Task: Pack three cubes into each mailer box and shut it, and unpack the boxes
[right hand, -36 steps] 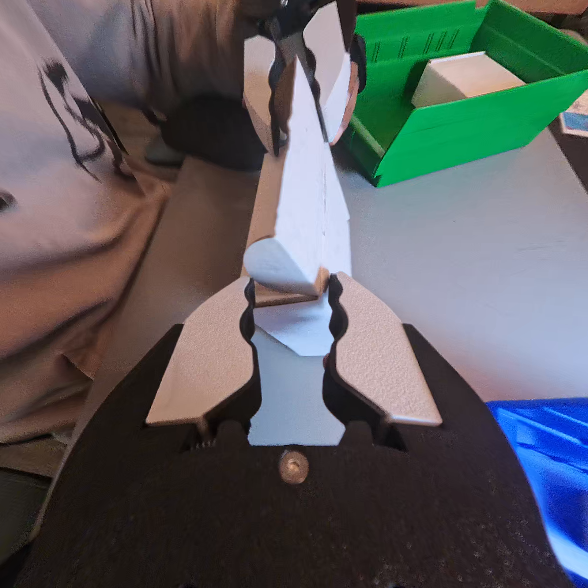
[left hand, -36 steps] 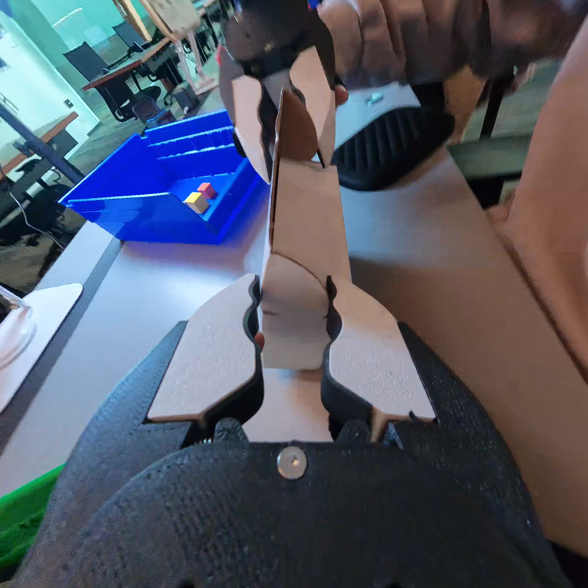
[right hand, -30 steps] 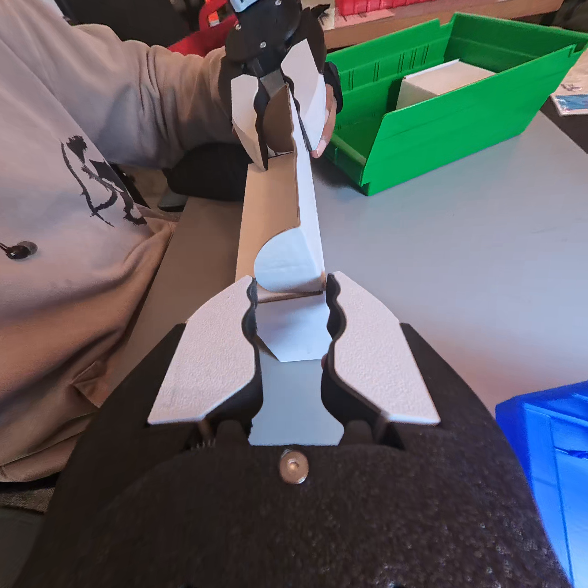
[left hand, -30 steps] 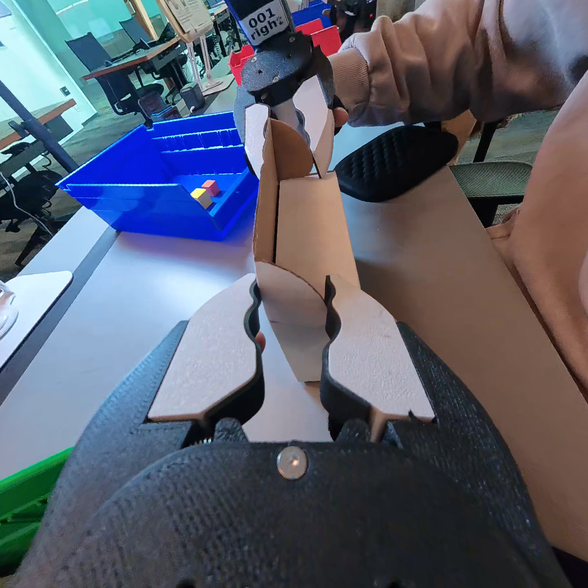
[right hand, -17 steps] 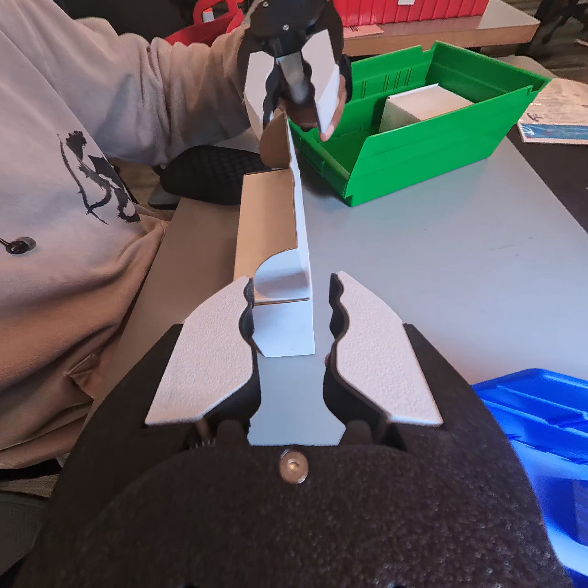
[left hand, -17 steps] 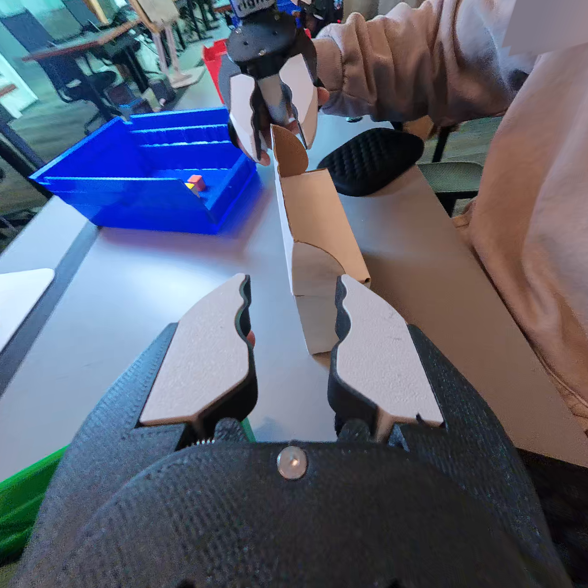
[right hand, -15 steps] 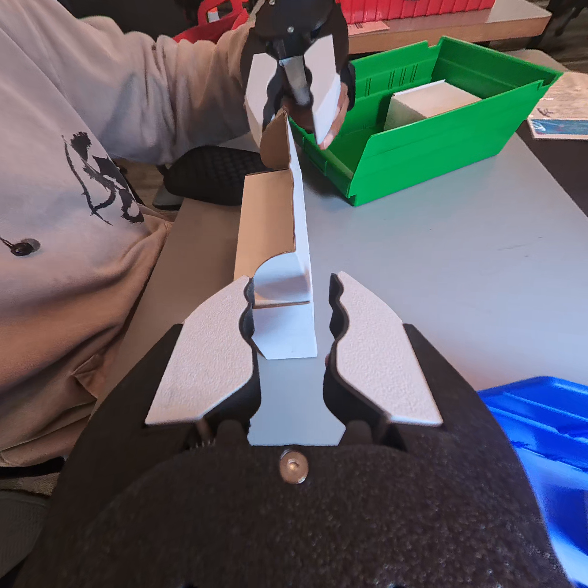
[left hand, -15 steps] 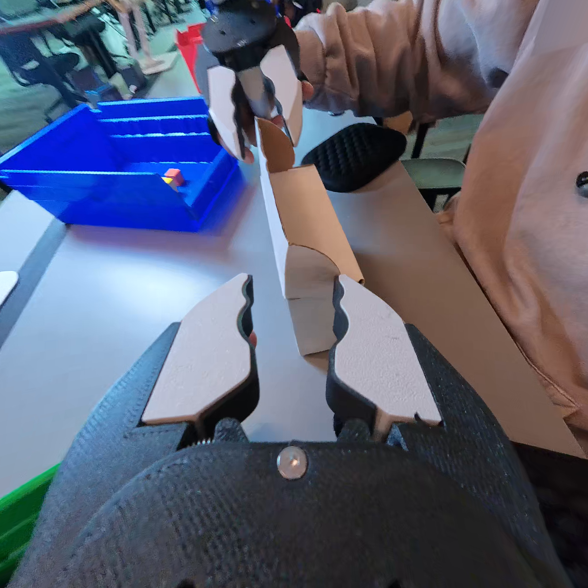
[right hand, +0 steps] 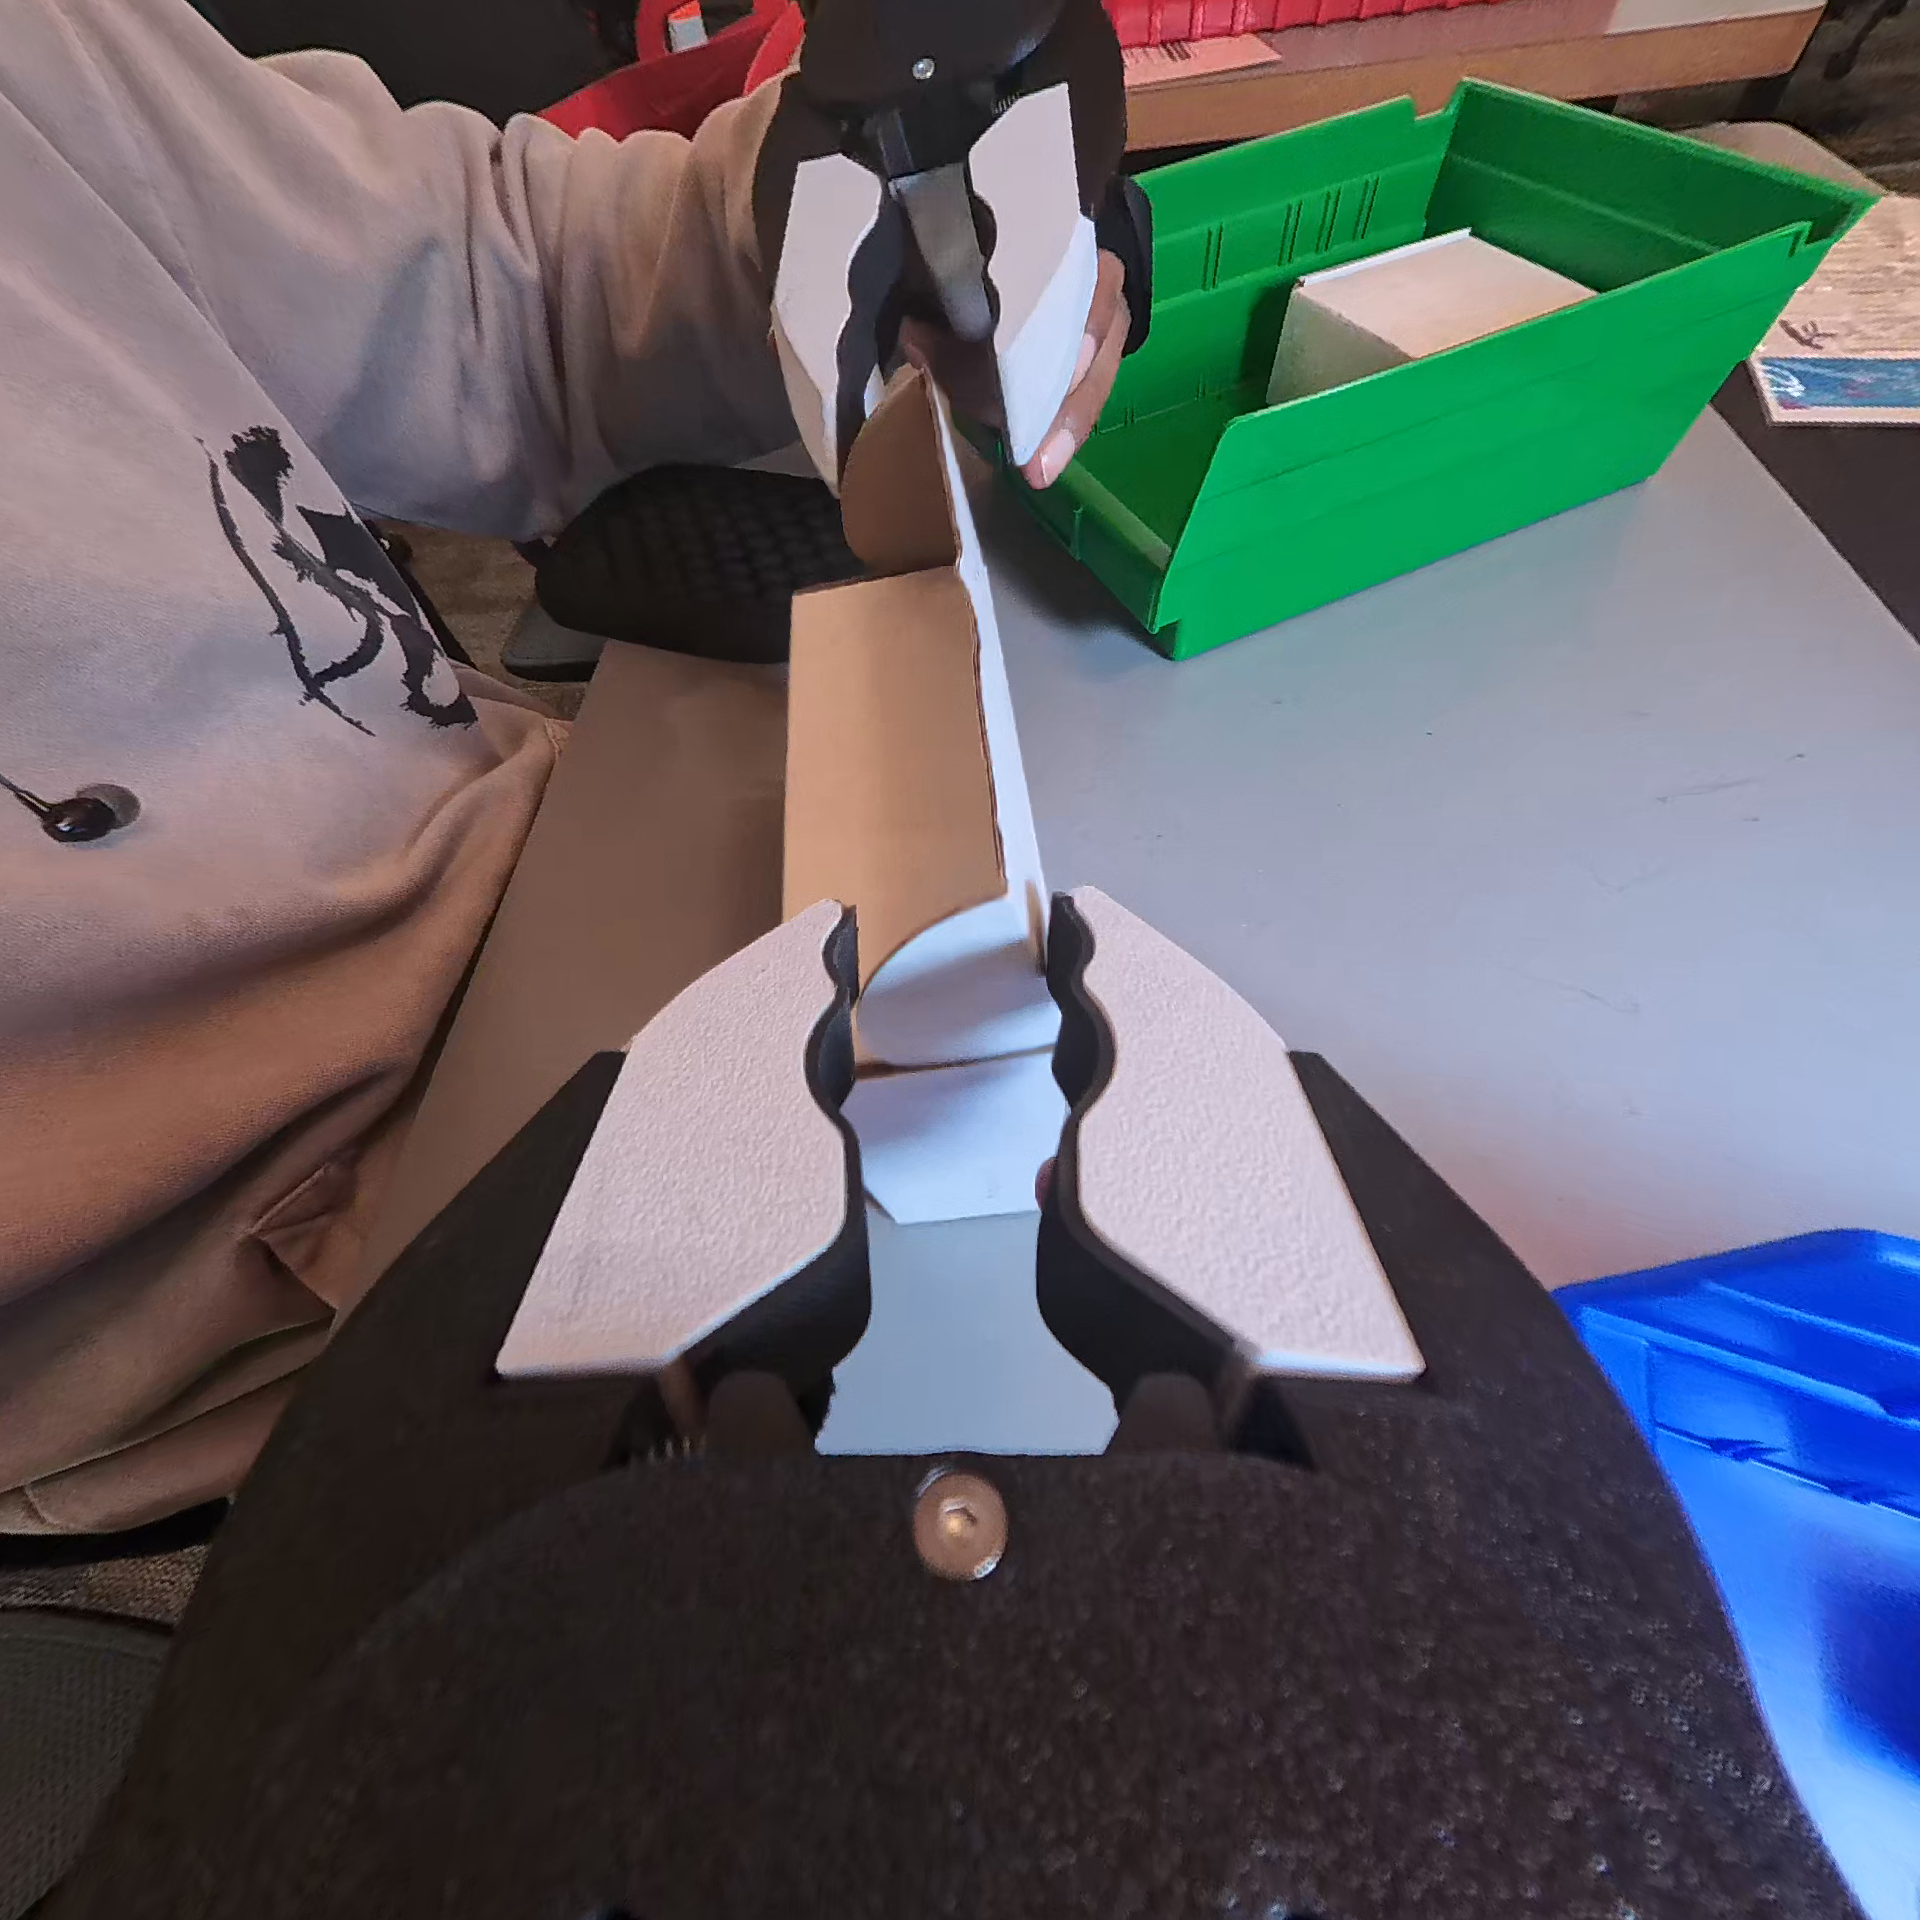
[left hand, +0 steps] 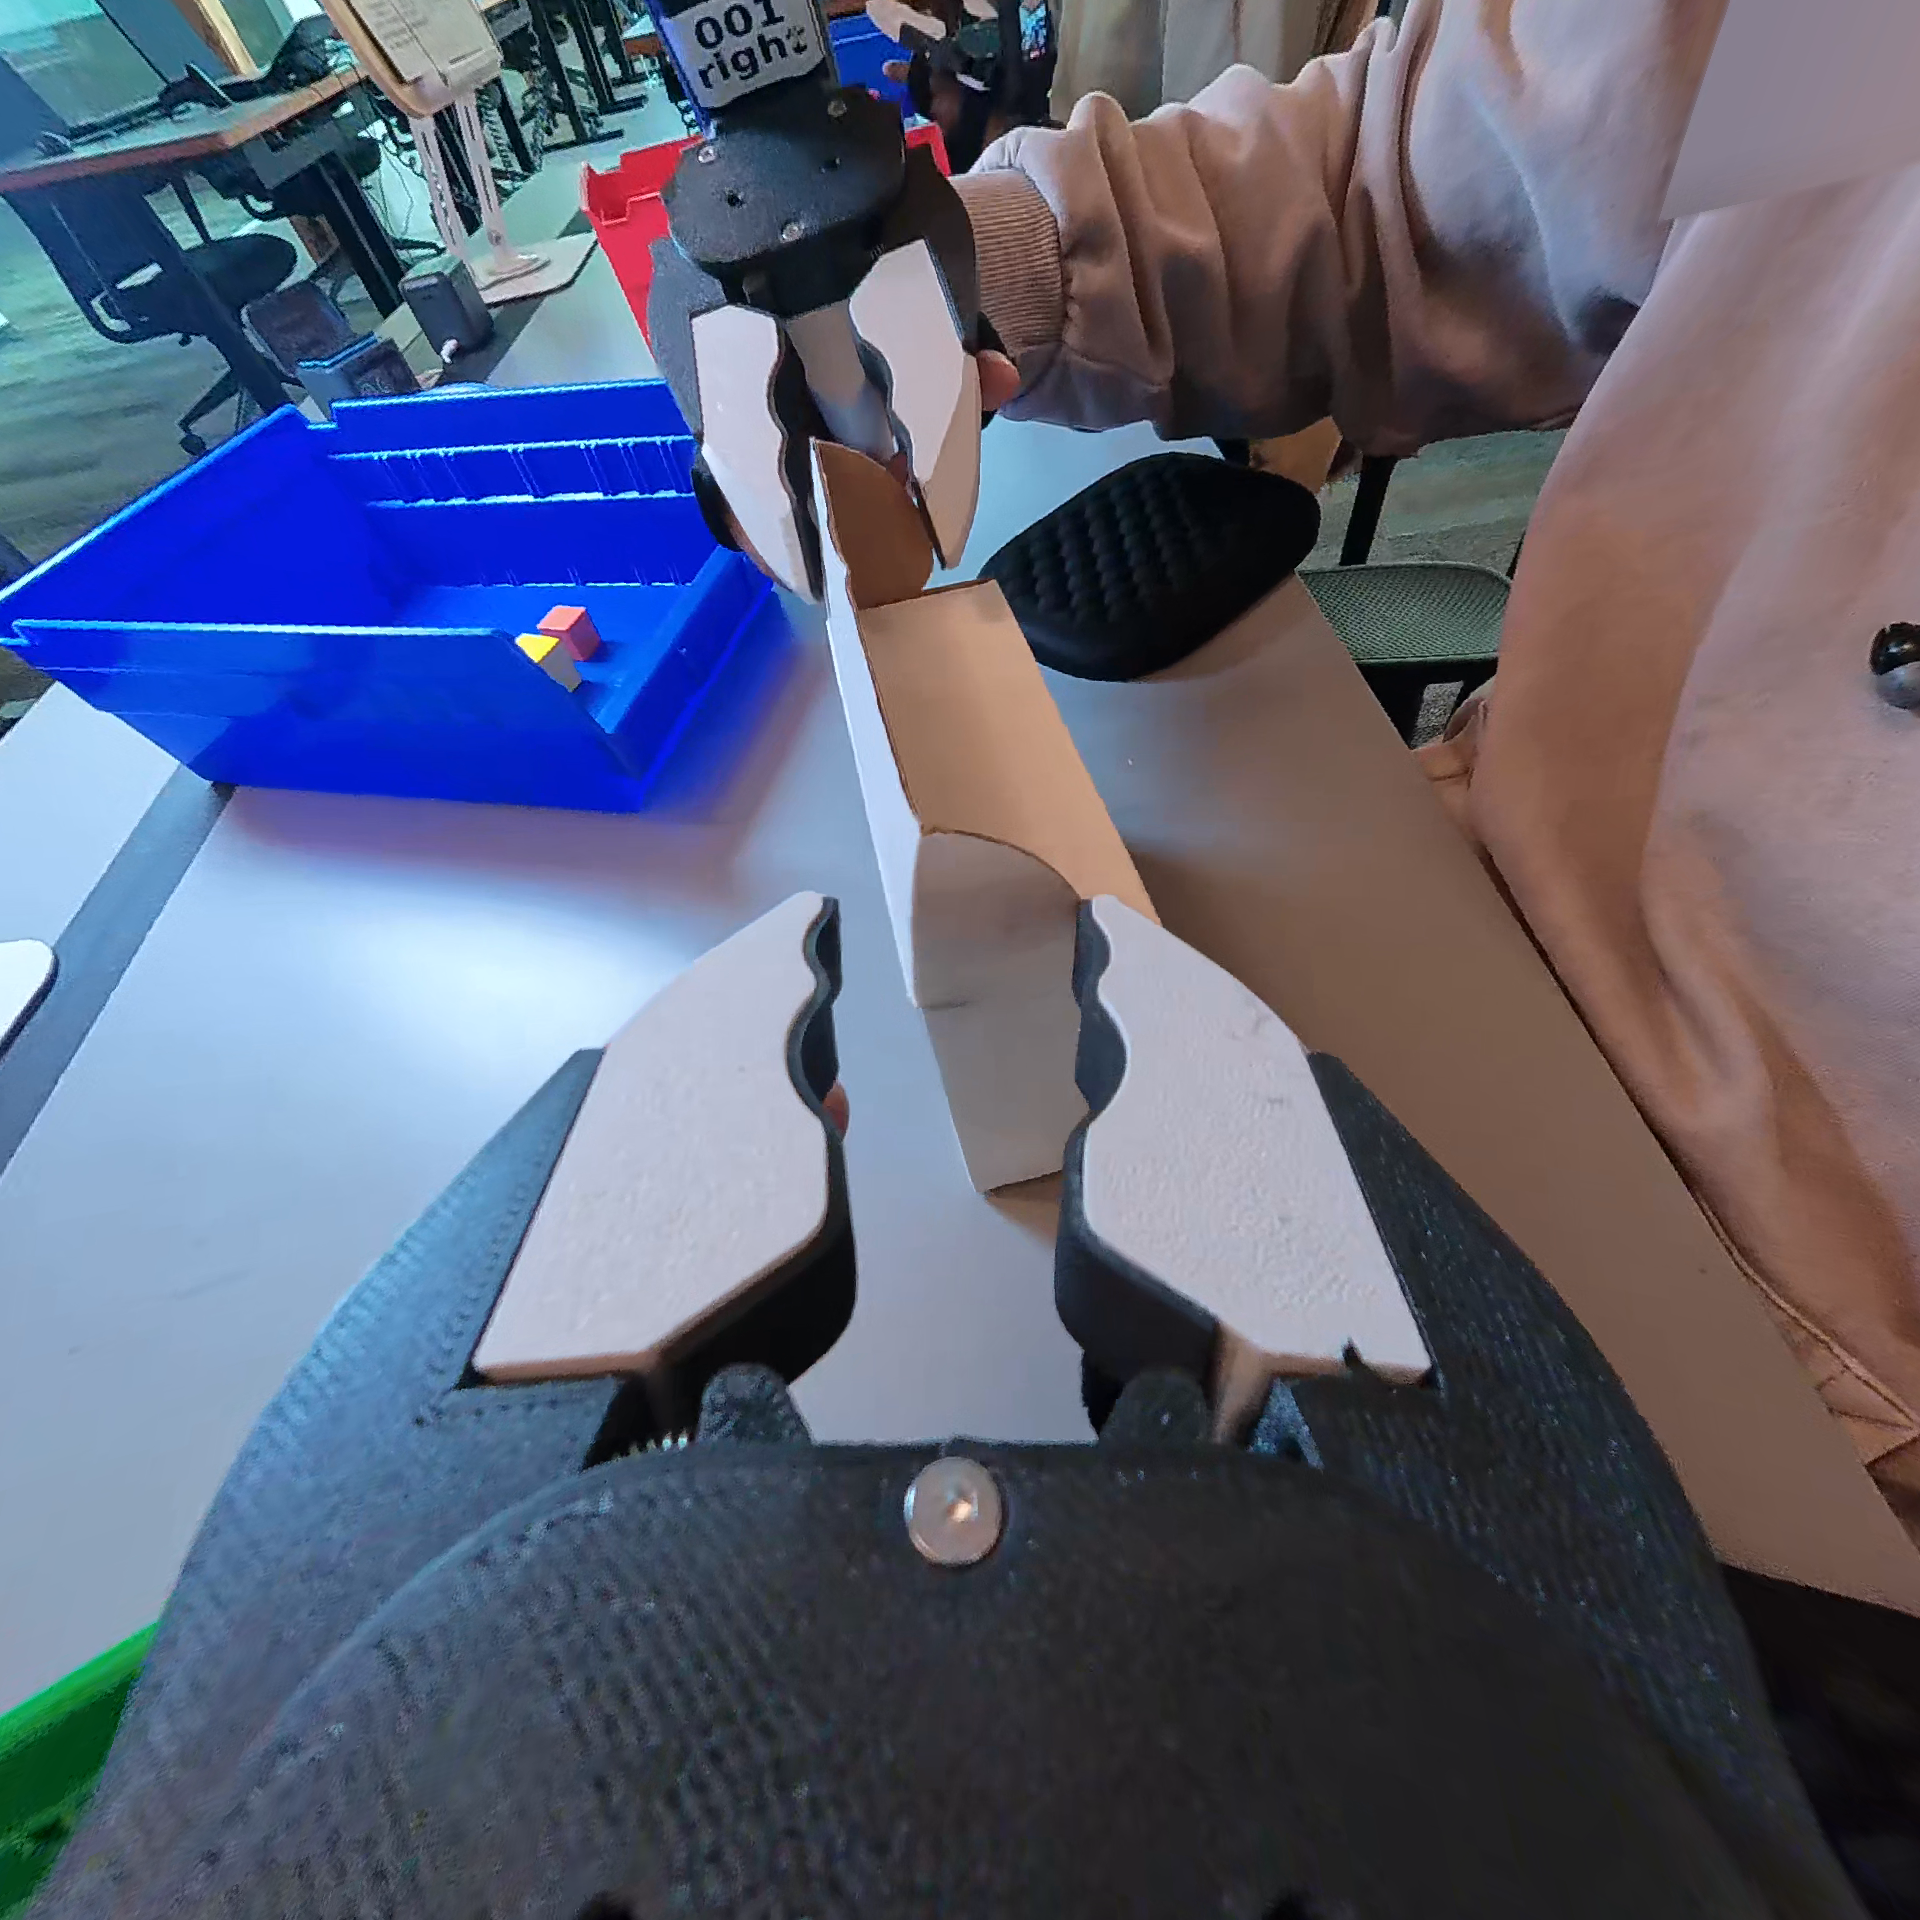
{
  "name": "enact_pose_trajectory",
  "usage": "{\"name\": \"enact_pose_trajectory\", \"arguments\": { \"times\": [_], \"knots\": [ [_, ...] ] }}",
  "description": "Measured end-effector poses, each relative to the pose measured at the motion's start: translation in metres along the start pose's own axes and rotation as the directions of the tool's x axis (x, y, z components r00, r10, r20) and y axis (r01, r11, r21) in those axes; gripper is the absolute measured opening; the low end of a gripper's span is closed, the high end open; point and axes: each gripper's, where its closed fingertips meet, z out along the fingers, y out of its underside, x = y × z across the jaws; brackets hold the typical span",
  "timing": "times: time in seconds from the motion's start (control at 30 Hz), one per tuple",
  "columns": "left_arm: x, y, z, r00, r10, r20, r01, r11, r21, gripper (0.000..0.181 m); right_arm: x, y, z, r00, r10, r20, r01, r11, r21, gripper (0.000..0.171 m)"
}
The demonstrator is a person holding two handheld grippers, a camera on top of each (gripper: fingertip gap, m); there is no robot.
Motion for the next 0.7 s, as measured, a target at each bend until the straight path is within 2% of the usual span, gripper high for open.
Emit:
{"name": "enact_pose_trajectory", "arguments": {
  "times": [0.1,0.3,0.47,0.63,0.7],
  "knots": [
    [-0.001,-0.003,0.007,1.0,-0.003,-0.007,0.003,1.0,0.01,0.034,0.0,-0.001,0.002,1.0,-0.002,-0.004,0.002,1.0,0.005,0.03],
    [-0.001,-0.005,0.01,1.0,-0.016,-0.01,0.016,1.0,0.025,0.03,0.0,0.0,-0.001,1.0,0.021,-0.016,-0.021,1.0,0.016,0.03],
    [-0.002,-0.006,0.005,1.0,-0.029,0.001,0.029,0.999,0.034,0.037,-0.003,0.002,-0.005,1.0,0.001,-0.024,-0.002,1.0,-0.027,0.044],
    [-0.001,-0.009,0.007,1.0,-0.022,-0.007,0.022,0.999,0.042,0.044,-0.004,-0.004,-0.025,0.999,-0.02,-0.036,0.02,1.0,0.009,0.044],
    [0.0,-0.009,0.012,1.0,-0.02,-0.021,0.021,0.999,0.038,0.044,-0.004,-0.003,-0.029,0.999,-0.022,-0.037,0.022,1.0,0.011,0.038]
  ]
}}
